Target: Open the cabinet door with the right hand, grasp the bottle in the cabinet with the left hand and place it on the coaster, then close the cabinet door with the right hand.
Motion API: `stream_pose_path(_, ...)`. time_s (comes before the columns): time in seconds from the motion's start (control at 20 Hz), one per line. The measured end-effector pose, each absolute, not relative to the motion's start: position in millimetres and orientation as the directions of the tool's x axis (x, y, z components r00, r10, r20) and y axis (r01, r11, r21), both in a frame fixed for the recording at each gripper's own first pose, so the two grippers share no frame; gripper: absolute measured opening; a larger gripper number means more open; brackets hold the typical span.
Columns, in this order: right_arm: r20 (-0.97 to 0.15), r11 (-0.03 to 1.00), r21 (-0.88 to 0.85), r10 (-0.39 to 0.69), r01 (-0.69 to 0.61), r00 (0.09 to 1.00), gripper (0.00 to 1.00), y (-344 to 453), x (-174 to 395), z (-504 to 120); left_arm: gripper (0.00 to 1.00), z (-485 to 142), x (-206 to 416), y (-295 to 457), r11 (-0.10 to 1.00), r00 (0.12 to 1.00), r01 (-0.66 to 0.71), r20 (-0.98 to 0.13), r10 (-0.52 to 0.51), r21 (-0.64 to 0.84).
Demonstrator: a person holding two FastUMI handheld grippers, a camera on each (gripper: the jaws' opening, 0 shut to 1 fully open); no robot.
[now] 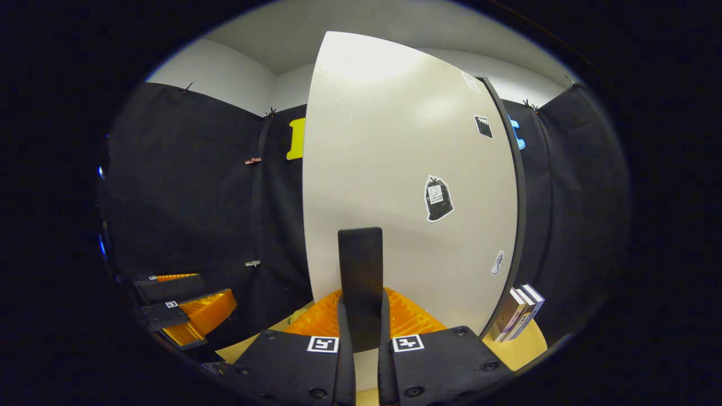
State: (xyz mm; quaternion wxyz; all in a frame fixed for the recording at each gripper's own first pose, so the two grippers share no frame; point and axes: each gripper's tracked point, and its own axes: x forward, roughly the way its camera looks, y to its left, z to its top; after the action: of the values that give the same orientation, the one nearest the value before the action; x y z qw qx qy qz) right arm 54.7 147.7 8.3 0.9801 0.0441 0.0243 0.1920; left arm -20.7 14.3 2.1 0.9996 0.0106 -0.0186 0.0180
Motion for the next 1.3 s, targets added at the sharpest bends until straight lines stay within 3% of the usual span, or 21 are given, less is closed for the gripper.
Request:
stream_pose_path(0.8,-0.034,0.979,0.087,0.189,-0.185,0.981,0.19,79.2,35.5,8.7,0.98,13.7,-20.3,-53.8,0.997,0.996,0.078,0.052,-0.079,0.010)
stream_pose_path(1.3,-0.059,0.986,0.110,0.135,-0.128,0.989,0.18,51.2,28.3,5.8,0.98,10.9,-14.3,-99.2,0.990,0.990,0.138,0.038,-0.138,0.019)
